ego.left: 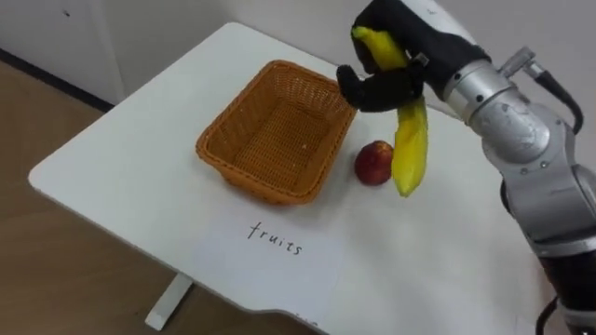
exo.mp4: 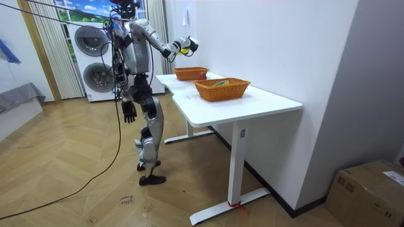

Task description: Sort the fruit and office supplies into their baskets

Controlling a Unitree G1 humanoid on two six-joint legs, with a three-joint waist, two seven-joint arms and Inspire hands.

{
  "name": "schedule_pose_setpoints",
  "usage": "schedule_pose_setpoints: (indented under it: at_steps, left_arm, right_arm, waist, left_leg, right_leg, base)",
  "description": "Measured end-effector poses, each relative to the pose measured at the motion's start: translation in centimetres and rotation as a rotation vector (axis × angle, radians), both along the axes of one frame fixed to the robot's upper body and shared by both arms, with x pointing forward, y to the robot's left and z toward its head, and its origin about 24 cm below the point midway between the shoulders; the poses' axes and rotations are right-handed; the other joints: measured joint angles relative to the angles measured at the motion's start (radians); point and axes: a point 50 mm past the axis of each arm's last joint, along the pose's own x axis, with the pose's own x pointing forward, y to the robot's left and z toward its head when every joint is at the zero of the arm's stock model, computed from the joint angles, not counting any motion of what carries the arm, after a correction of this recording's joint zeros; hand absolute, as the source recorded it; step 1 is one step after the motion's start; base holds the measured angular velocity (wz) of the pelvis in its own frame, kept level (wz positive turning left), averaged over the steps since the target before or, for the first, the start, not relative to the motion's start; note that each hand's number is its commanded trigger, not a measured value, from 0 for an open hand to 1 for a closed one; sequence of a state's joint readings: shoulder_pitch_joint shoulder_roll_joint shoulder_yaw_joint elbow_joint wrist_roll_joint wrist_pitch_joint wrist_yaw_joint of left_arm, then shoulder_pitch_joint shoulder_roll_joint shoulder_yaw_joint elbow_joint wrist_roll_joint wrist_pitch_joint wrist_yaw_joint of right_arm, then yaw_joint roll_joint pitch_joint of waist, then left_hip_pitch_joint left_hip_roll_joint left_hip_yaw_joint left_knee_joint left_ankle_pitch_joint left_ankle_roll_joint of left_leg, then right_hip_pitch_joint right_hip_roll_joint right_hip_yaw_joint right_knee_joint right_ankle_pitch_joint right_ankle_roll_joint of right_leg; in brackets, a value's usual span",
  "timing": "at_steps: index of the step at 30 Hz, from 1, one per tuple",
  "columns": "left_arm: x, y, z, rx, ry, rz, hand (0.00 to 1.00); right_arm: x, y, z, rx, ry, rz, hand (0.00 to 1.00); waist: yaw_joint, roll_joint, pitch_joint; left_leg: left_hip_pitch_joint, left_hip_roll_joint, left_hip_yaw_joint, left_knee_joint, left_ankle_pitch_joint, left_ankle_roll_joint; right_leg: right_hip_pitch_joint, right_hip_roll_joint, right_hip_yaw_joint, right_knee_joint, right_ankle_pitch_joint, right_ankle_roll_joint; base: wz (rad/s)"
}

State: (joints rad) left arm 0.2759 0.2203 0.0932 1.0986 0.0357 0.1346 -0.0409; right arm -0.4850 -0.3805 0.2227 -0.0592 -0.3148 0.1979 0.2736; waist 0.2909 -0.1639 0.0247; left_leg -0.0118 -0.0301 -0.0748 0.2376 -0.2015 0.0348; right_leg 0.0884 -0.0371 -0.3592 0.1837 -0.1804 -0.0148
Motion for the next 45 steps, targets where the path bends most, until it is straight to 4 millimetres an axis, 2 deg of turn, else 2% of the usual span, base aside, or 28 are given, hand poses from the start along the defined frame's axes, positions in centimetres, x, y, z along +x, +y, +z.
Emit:
schedule_pose_setpoints:
  at_steps: [3,8,11,13,16,20,25,30,31,32,33,34,45]
  left_arm:
    - [-0.1,0.0,0.0,0.001,0.01,0.003,0.0]
    - [-0.2,0.0,0.0,-0.013,0.01,0.003,0.0]
    - [-0.5,0.0,0.1,-0.016,0.02,0.006,0.0]
    - [-1.0,0.0,0.2,-0.012,0.02,0.006,0.0]
    - [-1.7,0.0,0.3,-0.018,0.036,0.016,0.0]
    - [-1.0,-0.1,0.4,-0.012,0.012,0.009,0.0]
    - [-1.0,-0.1,0.4,-0.005,0.021,0.012,0.0]
    - [-1.3,-0.1,0.4,-0.005,0.033,0.016,0.0]
    - [-1.3,-0.1,0.4,-0.006,0.035,0.016,0.0]
    - [-1.4,-0.1,0.4,-0.006,0.037,0.016,0.0]
    - [-1.4,-0.1,0.4,-0.006,0.04,0.016,0.0]
    - [-1.4,0.0,0.4,-0.005,0.043,0.015,0.0]
    - [-1.7,0.0,0.4,0.002,0.056,0.013,0.0]
  right_arm:
    - [0.3,-0.3,-0.5,0.027,0.007,-0.035,1.0]
    - [0.9,-1.0,-1.3,0.102,0.018,-0.098,1.0]
    - [1.5,-1.3,-2.0,0.163,0.055,-0.131,1.0]
    - [1.7,-1.4,-2.1,0.18,0.062,-0.142,1.0]
    - [2.4,-1.2,-2.1,0.238,0.079,-0.154,1.0]
    - [3.1,-1.2,-2.5,0.322,0.123,-0.175,1.0]
    - [3.4,-1.3,-4.0,0.366,0.178,-0.218,1.0]
    - [3.5,-1.9,-4.3,0.451,0.185,-0.283,1.0]
    - [3.5,-2.0,-4.5,0.47,0.191,-0.298,0.78]
    - [3.5,-2.0,-4.6,0.49,0.195,-0.308,0.64]
    - [3.5,-2.0,-4.6,0.503,0.197,-0.312,0.25]
    - [3.5,-2.0,-4.6,0.518,0.197,-0.321,0.0]
    - [3.7,-1.8,-6.1,0.571,0.24,-0.376,0.0]
  waist:
    - [0.018,0.003,0.0015]
    - [0.042,-0.004,-0.0057]
    - [0.047,-0.001,-0.0042]
    - [0.05,-0.008,-0.0086]
    - [0.061,-0.006,-0.0075]
    - [0.071,-0.004,-0.0064]
    - [0.083,-0.004,-0.0067]
    - [0.083,-0.005,-0.0078]
    - [0.085,-0.006,-0.0087]
    - [0.092,-0.006,-0.0088]
    - [0.095,-0.006,-0.0089]
    - [0.099,-0.006,-0.009]
    - [0.111,-0.001,-0.007]
  left_leg:
    - [-0.007,-0.001,-0.008,0.0,0.0,0.0]
    - [-0.011,-0.003,-0.024,0.002,0.0,-0.001]
    - [-0.005,-0.003,-0.041,0.004,0.0,-0.001]
    - [-0.005,-0.004,-0.047,0.003,0.0,-0.001]
    - [0.006,-0.014,-0.063,0.004,0.0,-0.002]
    - [0.002,-0.018,-0.079,0.018,0.0,-0.002]
    - [-0.006,-0.021,-0.09,0.026,0.001,-0.003]
    - [-0.014,-0.029,-0.095,0.036,0.003,-0.005]
    - [-0.014,-0.03,-0.096,0.036,0.003,-0.005]
    - [-0.013,-0.03,-0.096,0.036,0.003,-0.004]
    - [-0.012,-0.03,-0.095,0.036,0.003,-0.004]
    - [-0.012,-0.03,-0.095,0.037,0.004,-0.004]
    - [-0.006,-0.035,-0.1,0.037,0.007,0.001]
  right_leg:
    - [-0.003,0.001,-0.005,-0.001,-0.001,0.001]
    - [0.002,0.002,-0.028,-0.001,-0.001,0.002]
    - [0.017,0.003,-0.027,-0.001,-0.002,0.003]
    - [0.018,0.003,-0.028,-0.001,-0.003,0.005]
    - [0.034,0.001,-0.039,-0.003,-0.006,0.01]
    - [0.051,-0.001,-0.055,-0.017,-0.007,0.012]
    - [0.05,-0.001,-0.055,-0.017,-0.007,0.012]
    - [0.049,-0.001,-0.057,-0.016,-0.007,0.012]
    - [0.049,-0.002,-0.059,-0.016,-0.007,0.012]
    - [0.049,-0.003,-0.061,-0.016,-0.007,0.012]
    - [0.049,-0.003,-0.061,-0.016,-0.007,0.012]
    - [0.05,-0.004,-0.062,-0.016,-0.007,0.012]
    - [0.06,-0.013,-0.075,-0.016,-0.008,0.013]
  base:
    - [0.06]
    - [0.11]
    - [0.25]
    - [0.13]
    - [0.12]
    - [0.15]
    - [0.03]
    - [0.04]
    - [0.0]
    - [0.0]
    - [-0.04]
    - [0.0]
    - [0.01]
